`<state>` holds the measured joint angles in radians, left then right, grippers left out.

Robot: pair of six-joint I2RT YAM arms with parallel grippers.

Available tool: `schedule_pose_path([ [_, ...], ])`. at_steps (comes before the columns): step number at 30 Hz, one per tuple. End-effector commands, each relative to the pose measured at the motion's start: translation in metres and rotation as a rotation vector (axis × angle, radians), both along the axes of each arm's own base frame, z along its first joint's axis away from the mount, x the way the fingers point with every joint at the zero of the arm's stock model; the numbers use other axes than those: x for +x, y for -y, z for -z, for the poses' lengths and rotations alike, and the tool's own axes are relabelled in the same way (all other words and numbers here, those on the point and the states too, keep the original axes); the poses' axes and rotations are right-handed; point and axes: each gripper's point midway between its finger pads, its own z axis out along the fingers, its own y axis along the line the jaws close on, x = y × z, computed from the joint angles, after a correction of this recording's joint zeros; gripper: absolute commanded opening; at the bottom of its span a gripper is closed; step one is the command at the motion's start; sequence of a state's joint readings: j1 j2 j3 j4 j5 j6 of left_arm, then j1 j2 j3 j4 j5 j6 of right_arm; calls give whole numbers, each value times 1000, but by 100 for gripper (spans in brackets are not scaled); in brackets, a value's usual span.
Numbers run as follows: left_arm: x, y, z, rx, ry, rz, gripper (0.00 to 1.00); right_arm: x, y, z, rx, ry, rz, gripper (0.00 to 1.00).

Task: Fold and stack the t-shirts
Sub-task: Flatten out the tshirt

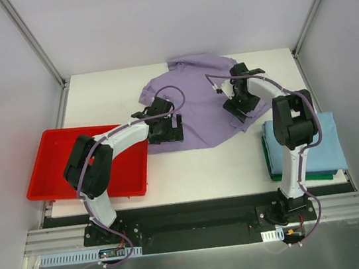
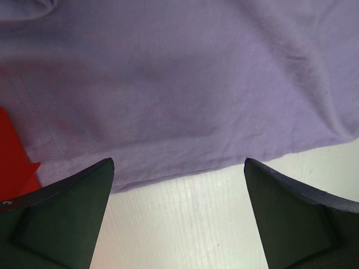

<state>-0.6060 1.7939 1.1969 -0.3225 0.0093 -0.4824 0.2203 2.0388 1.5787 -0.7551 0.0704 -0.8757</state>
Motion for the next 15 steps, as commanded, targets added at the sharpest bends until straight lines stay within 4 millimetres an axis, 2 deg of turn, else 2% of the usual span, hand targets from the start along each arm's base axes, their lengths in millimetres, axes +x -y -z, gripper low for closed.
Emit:
schedule_pose_path([
  [1, 7, -11, 4, 33, 18, -31, 99, 1, 11, -3, -55, -26, 10, 71],
  [6, 6, -15, 5, 43, 21, -37, 99, 11, 14, -1, -57, -10, 71, 57],
  [10, 6, -18, 7, 51, 21, -45, 99, 17, 19, -1, -61, 9, 112, 52],
  [15, 4, -20, 11, 60, 14, -48, 99, 18, 31, -5, -94, 24, 148, 37],
])
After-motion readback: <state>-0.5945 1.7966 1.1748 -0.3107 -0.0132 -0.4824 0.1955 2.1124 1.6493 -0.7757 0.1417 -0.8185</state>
